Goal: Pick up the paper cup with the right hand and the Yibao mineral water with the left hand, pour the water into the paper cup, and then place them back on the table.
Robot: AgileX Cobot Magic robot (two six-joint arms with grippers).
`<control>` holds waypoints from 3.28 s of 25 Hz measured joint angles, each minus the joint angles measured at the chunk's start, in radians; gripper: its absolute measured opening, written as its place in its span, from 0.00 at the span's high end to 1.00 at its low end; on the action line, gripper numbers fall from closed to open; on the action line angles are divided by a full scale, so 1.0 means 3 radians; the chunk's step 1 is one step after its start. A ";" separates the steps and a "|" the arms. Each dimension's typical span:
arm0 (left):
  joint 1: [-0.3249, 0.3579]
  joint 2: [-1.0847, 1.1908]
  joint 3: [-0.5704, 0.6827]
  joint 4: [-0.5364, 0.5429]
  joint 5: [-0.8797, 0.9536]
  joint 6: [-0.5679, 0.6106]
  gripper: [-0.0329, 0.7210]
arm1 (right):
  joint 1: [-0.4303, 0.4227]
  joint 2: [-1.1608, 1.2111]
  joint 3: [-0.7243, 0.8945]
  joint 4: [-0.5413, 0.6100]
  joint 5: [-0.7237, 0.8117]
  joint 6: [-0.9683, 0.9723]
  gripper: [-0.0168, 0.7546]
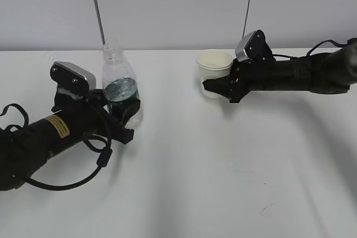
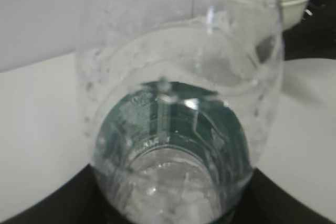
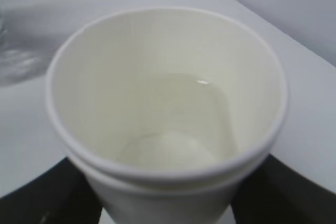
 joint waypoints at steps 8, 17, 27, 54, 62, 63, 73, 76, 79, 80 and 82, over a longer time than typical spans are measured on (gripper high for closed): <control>0.0000 0.0141 0.0000 0.0478 -0.0008 -0.0070 0.46 | -0.0002 0.0218 0.0000 0.0724 -0.0086 -0.0534 0.37; 0.0000 0.0158 0.0000 0.0769 -0.0021 -0.0087 0.46 | -0.0002 0.0264 0.0000 0.0930 -0.0093 -0.0619 0.37; 0.0000 0.0271 0.0000 0.0769 -0.0132 -0.0089 0.46 | -0.0002 0.0383 0.0000 0.1028 -0.0146 -0.0639 0.37; 0.0437 -0.0097 0.0661 0.0756 -0.0092 -0.0089 0.31 | -0.0493 0.0302 0.0000 0.0057 -0.0229 0.0050 0.13; 0.0771 -0.0140 0.0851 0.0220 -0.0087 0.0239 0.31 | -0.0817 0.0287 0.0000 0.0006 -0.0147 0.0058 0.15; 0.0800 -0.0140 0.0851 0.0106 -0.0087 0.0307 0.31 | -0.0845 0.0287 0.0000 0.0006 -0.0116 0.0058 0.16; 0.0975 -0.0140 0.0851 -0.0599 -0.0087 0.0562 0.31 | -0.0951 0.0287 -0.0077 0.0374 0.0387 0.0058 0.19; 0.0975 -0.0140 0.0851 -0.0605 -0.0087 0.0562 0.31 | -0.0980 0.0287 -0.0077 0.0749 0.0548 0.0058 0.19; 0.0975 -0.0140 0.0851 -0.0620 -0.0087 0.0566 0.31 | -0.1009 0.0287 -0.0077 0.0985 0.0620 0.0058 0.19; 0.0975 -0.0140 0.0851 -0.0633 -0.0087 0.0580 0.31 | -0.1018 0.0287 -0.0077 0.1084 0.0641 0.0058 0.19; 0.0975 -0.0140 0.0851 -0.0673 -0.0087 0.0592 0.31 | -0.1032 0.0287 -0.0077 0.1354 0.0717 0.0064 0.19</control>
